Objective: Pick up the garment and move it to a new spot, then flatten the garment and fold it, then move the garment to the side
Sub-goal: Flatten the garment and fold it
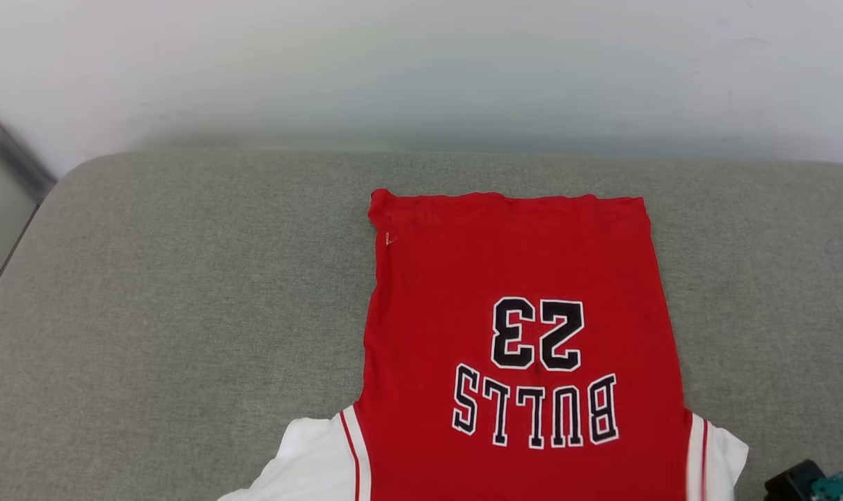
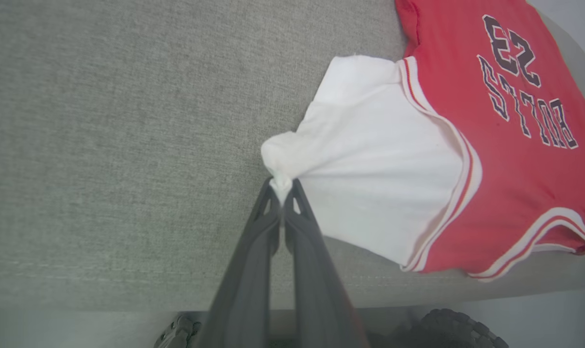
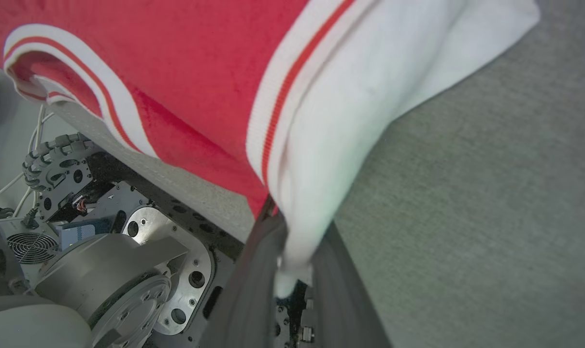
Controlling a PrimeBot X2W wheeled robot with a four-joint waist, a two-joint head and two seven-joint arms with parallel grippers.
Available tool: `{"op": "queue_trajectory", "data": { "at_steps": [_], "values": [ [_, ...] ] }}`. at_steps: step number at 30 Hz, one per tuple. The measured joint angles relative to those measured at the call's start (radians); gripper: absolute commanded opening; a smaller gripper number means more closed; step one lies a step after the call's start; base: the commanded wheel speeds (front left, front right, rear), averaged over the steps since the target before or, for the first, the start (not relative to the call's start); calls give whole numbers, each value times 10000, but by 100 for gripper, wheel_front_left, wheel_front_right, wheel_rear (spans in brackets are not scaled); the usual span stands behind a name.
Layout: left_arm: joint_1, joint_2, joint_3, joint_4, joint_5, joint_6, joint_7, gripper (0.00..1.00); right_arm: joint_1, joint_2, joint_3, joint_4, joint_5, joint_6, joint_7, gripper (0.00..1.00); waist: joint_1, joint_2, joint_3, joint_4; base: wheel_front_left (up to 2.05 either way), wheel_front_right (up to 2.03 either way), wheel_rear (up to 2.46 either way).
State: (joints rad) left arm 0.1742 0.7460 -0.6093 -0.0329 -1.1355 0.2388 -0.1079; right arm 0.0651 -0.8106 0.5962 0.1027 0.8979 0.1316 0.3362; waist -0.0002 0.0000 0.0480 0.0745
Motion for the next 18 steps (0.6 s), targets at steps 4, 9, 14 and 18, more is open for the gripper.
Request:
{"op": "queue_trajectory", "data": {
  "at_steps": [4, 9, 14, 18],
  "values": [
    [-267, -13, -46, 6, 190, -2, 36, 0, 184, 261, -1018, -332, -405, -6, 314, 100, 0, 0, 70, -3, 0, 0, 0],
    [-621, -69, -79, -111, 418, -6, 6, 0, 45, 297, -2685, -989, -1012, -8, 512, 100, 1, 0, 232, -64, 0, 0, 0],
    [-1100, -90, -75, -359, 725, -8, -59, 0, -1020, 180, -4462, -1841, -1572, -8, 633, 100, 2, 0, 567, -29, 0, 0, 0],
    [-1579, -163, -136, -608, 1047, -10, -65, 0, -2605, 54, -5313, -2359, -1733, -8, 1260, 100, 3, 0, 993, 112, 0, 0, 0]
  ]
}}
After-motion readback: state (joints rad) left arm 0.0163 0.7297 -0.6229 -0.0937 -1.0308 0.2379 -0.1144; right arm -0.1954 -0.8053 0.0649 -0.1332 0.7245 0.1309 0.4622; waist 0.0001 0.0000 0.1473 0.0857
